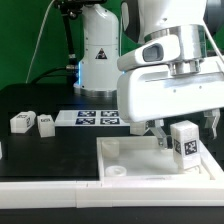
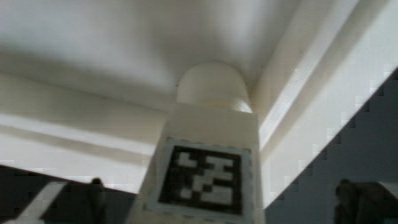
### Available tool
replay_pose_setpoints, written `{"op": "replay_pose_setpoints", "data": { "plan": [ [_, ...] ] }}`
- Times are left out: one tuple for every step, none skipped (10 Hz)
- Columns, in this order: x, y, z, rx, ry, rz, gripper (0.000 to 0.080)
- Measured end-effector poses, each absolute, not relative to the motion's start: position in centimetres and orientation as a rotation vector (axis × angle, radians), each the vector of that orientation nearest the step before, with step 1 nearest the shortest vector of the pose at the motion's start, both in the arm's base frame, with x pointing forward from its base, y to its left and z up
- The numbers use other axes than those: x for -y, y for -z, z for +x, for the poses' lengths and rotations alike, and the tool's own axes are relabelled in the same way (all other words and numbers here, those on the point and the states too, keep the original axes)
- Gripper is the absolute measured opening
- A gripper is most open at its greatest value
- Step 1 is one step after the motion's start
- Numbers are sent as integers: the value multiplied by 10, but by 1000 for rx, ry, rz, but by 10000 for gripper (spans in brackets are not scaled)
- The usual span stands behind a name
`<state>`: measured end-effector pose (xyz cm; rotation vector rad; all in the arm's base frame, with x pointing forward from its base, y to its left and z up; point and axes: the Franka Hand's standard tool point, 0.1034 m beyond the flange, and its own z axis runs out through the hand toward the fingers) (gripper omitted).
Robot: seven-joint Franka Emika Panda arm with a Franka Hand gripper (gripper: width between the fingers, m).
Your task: Assemble one leg
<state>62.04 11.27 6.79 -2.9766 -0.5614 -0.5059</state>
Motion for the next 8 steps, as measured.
{"op": "replay_pose_setpoints", "data": {
  "plan": [
    [-113, -69, 621, 562, 504, -2977, 649],
    [-113, -77, 621, 566, 492, -2979, 649],
    [-112, -86, 622, 572, 487, -2980, 649],
    [-111, -89, 622, 571, 463, -2984, 649],
    [-112, -88, 621, 575, 434, -2985, 649],
    [-112, -88, 621, 574, 439, -2985, 649],
    [-113, -85, 617, 571, 380, -2989, 649],
    [-115, -83, 613, 580, 244, -2993, 649]
  ]
}}
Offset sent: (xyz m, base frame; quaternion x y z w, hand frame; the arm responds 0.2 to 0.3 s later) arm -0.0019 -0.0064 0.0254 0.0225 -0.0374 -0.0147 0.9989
